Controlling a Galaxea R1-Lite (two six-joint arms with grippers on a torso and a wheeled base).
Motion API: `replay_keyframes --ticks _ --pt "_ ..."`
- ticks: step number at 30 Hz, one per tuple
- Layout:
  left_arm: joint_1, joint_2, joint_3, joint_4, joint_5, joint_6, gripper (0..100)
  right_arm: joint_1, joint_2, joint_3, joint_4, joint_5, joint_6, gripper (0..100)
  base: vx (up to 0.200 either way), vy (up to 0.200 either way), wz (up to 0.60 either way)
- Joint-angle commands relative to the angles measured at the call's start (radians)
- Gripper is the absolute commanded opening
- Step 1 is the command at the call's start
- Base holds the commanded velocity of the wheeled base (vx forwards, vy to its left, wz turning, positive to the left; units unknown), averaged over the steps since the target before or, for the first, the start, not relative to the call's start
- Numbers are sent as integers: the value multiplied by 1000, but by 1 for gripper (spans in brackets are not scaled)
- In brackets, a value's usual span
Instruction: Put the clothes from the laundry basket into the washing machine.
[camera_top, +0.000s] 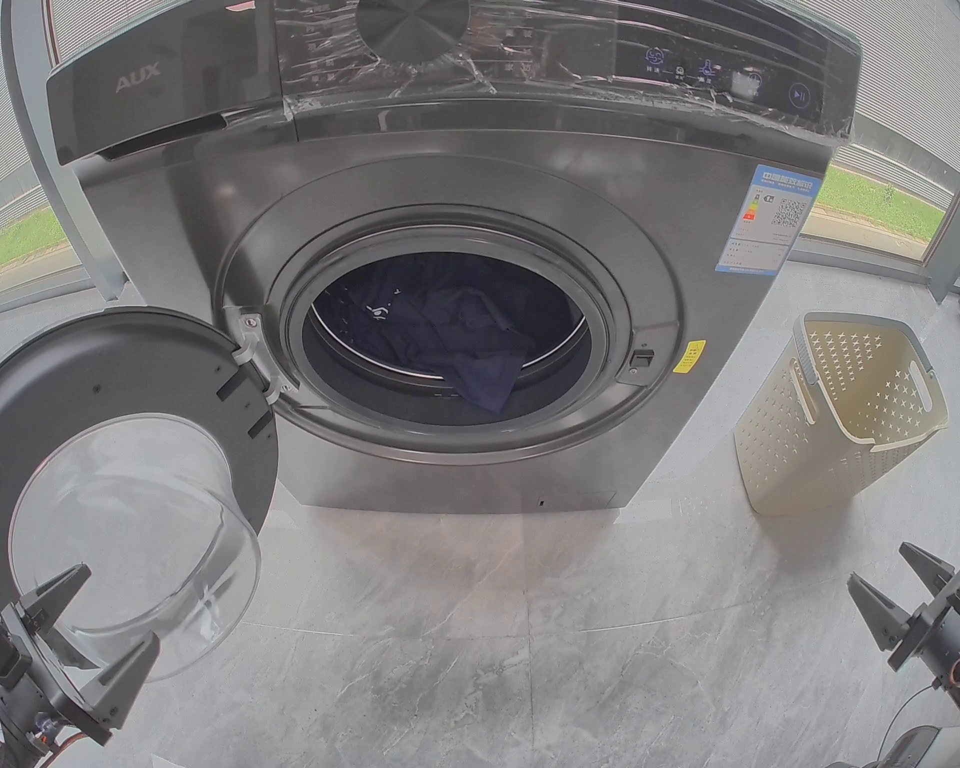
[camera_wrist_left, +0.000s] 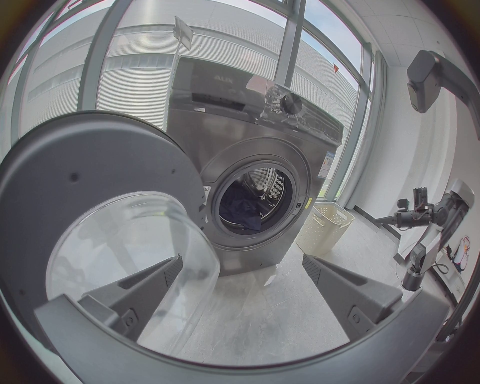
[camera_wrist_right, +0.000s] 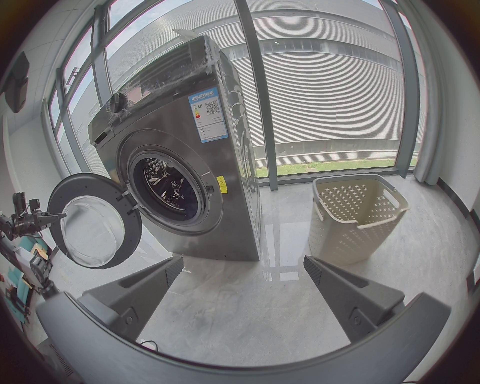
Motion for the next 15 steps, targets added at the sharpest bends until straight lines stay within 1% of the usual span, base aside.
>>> replay_keyframes --ticks 1,3,6,8,9,11,12,14,15 --pt "91 -178 16 80 -17 -1 100 -122 -343 2 198 62 -9 100 -200 0 0" --pt "102 -188 18 82 -26 -2 100 -148 -374 -12 219 78 -9 100 -200 0 0" --pt "131 -234 39 88 -28 -7 100 -180 -429 -12 258 112 -16 100 0 0 0" --pt "146 -260 64 91 -31 -7 100 -195 -458 -7 284 129 -19 100 -200 0 0" --pt "157 -270 74 94 -37 -8 100 -205 -473 -7 304 135 -19 100 -200 0 0" --pt "165 -276 77 98 -45 -10 100 -209 -485 -9 317 140 -19 100 0 0 0" --pt "183 -298 87 108 -51 -11 100 -218 -518 -23 353 149 -22 100 0 0 0" --pt "191 -315 88 112 -48 -11 100 -228 -538 -35 368 150 -22 100 -200 0 0" --pt "206 -332 88 123 -46 -11 100 -240 -561 -46 385 149 -22 100 -200 0 0"
